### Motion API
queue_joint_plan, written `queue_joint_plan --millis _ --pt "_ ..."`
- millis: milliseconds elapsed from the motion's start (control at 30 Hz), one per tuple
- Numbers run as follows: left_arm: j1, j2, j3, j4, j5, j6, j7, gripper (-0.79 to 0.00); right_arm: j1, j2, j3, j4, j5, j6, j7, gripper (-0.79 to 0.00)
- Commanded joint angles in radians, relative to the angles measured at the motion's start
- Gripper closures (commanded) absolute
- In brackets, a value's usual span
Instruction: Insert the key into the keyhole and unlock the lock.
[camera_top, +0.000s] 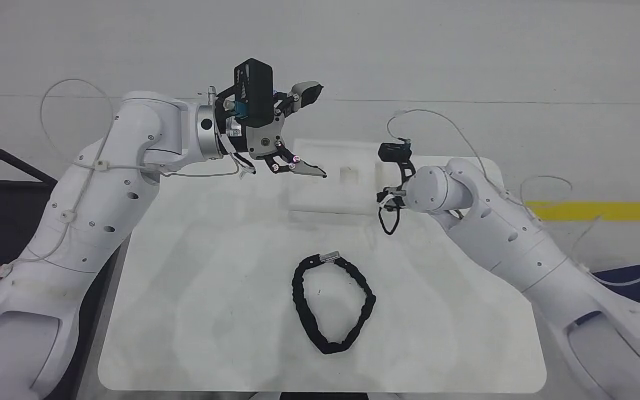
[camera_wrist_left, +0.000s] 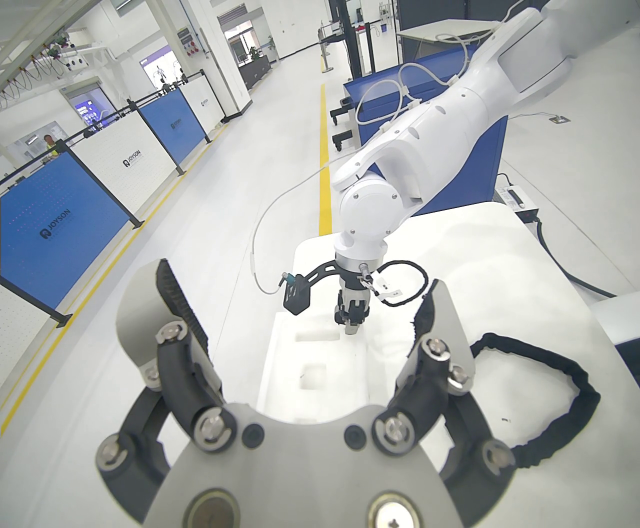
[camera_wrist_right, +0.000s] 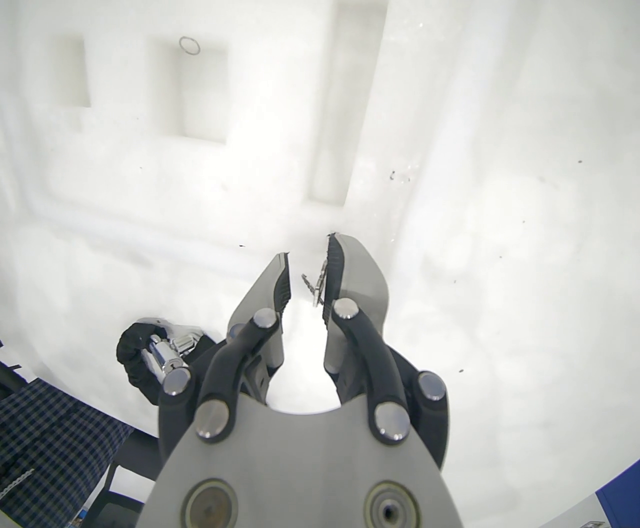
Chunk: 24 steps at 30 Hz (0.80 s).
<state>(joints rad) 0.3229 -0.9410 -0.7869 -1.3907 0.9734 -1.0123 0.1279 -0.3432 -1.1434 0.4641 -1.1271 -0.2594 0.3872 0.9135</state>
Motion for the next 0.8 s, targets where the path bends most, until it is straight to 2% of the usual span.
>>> queue_joint_plan --millis 0,100,167,500,767 --pt "0.0 0.0 0.0 0.0 0.0 0.0 0.0 -0.785 0.0 -0.005 0.002 0.007 -0.006 0.001 0.001 -0.12" --pt "0.0 0.0 0.0 0.0 0.0 0.0 0.0 -0.785 -0.001 -0.013 0.004 0.019 -0.018 0.004 0.003 -0.089" --pt "0.0 0.0 0.0 0.0 0.0 0.0 0.0 -0.785 -0.001 -0.018 0.007 0.027 -0.024 0.004 0.003 0.0" --pt "0.0 0.0 0.0 0.0 0.0 0.0 0.0 -0.785 0.007 -0.033 0.03 0.059 -0.058 -0.002 0.03 0.0" --pt "0.0 0.0 0.0 0.0 0.0 0.0 0.0 -0.785 0.002 -0.006 0.091 0.024 -0.099 -0.045 0.106 0.0"
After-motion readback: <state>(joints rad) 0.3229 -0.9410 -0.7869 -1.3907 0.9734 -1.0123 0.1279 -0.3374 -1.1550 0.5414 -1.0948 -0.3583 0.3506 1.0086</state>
